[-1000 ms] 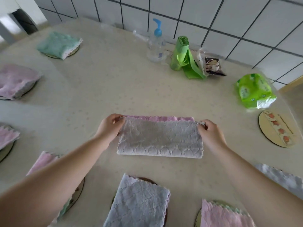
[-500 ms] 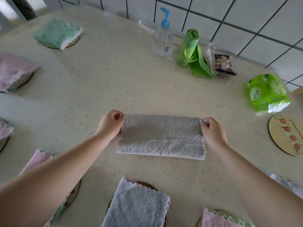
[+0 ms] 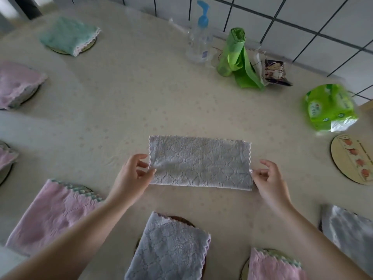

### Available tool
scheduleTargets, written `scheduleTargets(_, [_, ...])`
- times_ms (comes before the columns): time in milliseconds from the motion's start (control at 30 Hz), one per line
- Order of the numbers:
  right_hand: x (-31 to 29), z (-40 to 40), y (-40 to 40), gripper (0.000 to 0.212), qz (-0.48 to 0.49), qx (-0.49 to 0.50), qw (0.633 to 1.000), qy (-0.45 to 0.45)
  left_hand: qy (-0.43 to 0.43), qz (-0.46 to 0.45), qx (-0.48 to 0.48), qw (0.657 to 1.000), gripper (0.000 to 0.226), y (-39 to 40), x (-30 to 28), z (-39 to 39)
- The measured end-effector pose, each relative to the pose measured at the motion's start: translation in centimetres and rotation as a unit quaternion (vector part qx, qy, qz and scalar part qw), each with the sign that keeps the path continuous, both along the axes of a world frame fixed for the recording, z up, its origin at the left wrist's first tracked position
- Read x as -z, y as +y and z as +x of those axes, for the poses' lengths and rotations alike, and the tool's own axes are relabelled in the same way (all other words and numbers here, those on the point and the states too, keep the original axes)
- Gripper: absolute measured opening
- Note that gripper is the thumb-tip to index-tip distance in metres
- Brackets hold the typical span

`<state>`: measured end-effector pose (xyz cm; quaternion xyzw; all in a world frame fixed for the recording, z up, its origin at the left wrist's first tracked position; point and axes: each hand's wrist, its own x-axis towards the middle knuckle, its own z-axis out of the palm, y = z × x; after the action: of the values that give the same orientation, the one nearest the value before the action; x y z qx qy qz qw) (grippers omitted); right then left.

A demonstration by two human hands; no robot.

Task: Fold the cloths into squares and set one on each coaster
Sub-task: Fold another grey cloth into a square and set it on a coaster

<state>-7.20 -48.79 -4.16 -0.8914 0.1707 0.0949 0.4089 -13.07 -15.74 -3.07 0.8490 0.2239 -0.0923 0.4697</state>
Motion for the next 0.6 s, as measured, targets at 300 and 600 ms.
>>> scheduleTargets(300, [0.4, -0.9, 0.0, 0.031, 0.010, -0.051, 0.999, -0.017, -0.011, 0.024, 0.031, 0.999, 0.042, -0.2, 0.3, -0.6])
scheduleTargets(600, [-0.2, -1.1, 3.3, 0.030, -0.138, -0.165, 0.966, -0.143, -0.135, 0.226, 0.195, 0.945, 0.033, -2.3, 0.1, -0.6])
